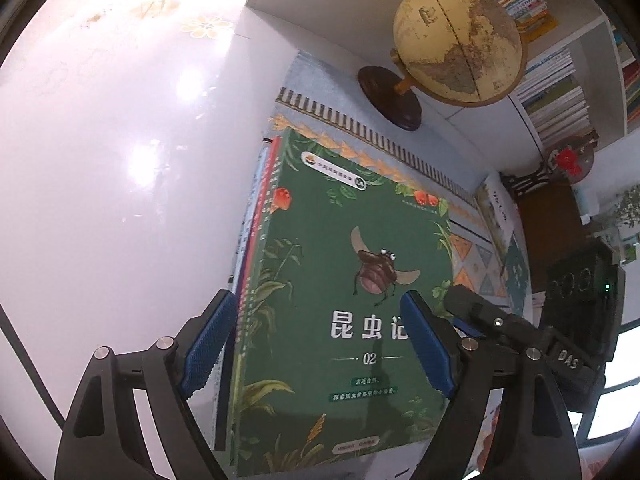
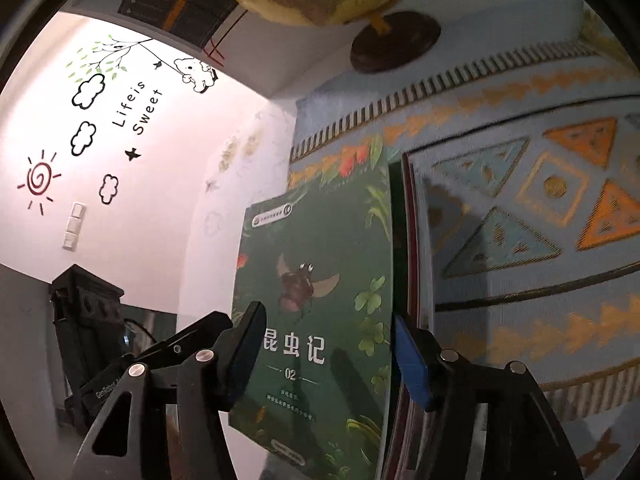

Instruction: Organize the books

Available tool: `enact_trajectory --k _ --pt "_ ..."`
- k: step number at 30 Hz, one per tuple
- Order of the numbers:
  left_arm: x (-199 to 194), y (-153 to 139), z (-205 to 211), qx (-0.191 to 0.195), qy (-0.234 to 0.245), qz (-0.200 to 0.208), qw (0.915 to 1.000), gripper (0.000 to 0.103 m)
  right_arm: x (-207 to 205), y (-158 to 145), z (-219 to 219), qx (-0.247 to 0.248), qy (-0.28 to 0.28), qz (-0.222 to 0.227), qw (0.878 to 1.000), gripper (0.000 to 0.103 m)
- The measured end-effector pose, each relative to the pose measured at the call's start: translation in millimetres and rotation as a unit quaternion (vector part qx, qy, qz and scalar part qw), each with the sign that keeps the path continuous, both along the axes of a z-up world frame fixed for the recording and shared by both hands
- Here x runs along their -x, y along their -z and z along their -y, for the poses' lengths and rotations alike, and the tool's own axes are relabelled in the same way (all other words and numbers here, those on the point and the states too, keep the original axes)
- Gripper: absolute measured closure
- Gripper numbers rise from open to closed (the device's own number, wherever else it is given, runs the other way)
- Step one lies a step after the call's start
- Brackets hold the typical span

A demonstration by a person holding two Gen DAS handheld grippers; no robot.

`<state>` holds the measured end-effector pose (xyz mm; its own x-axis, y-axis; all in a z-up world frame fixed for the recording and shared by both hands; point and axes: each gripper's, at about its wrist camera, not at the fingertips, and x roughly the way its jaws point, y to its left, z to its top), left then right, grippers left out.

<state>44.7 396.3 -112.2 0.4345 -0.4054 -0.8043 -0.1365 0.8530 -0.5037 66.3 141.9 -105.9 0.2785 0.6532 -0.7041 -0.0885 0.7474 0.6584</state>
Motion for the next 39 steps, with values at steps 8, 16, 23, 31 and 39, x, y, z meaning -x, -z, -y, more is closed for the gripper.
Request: enact_trajectory --k 8,16,23,31,39 --pt "13.2 -26.2 -0.1 -0.040 -0.021 0.008 0.9989 0.021 5.0 -7.8 33.6 -0.004 0.029 0.001 1.000 0.041" --pt "5.3 -100.5 53.4 -0.088 0.013 0.047 0.9949 0.020 19.2 -38.0 118.1 -0.016 0.072 0.029 0.997 0.041" --pt "-40.2 -135.3 164.4 -0.120 0.112 0.093 0.9821 0.020 32.3 -55.8 231.6 -0.033 0.159 0.026 0.986 0.040" --pt "-114.2 -114.6 302.6 -0.135 0.201 0.083 0.9666 0.020 23.8 -51.5 351.6 -0.005 0.235 0.021 0.972 0.039" --pt "-146.2 -40.0 440.5 -0.061 0.292 0.034 0.9537 0.020 8.6 -9.0 459.3 0.012 0.302 -0.022 0.953 0.039"
